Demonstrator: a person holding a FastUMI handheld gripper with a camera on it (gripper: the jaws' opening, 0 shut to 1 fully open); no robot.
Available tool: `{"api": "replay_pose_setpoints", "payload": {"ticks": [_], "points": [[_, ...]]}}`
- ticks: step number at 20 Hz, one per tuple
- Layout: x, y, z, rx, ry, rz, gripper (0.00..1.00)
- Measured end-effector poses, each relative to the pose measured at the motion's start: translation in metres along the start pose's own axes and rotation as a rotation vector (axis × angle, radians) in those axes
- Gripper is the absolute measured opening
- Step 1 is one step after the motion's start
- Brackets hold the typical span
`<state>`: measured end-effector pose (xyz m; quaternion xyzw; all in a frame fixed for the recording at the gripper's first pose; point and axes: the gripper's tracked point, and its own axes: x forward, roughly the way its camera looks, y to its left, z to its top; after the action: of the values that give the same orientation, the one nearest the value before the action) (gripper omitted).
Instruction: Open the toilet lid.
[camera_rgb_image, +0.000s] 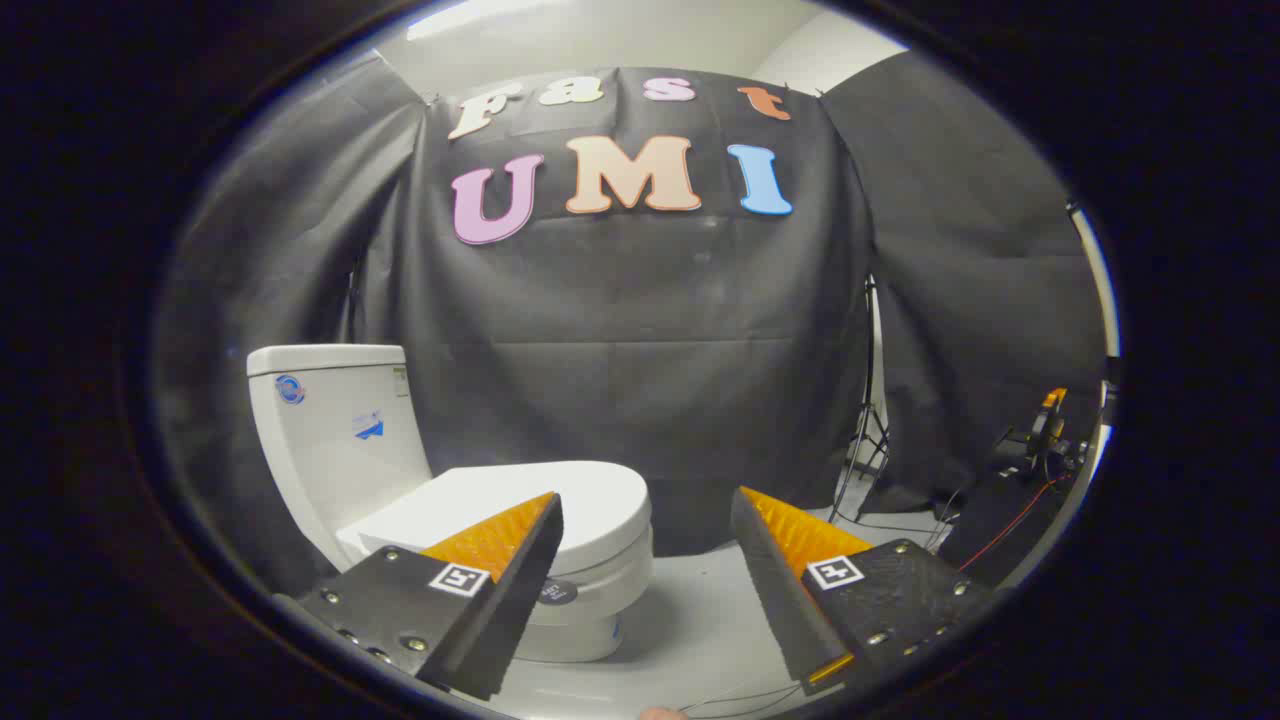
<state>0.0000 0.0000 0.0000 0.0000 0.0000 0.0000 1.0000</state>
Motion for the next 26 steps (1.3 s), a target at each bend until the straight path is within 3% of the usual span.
{"api": "replay_pose_setpoints", "payload": {"ticks": [9,21,26], "points": [[0.005,-0.013,-0.022,0.077,0.041,-0.042,0.99],[0.028,0.006,-0.058,0.063,0.135,-0.003,0.99],[0.045,0.009,-0.090,0.175,0.223,-0.026,1.00]]}}
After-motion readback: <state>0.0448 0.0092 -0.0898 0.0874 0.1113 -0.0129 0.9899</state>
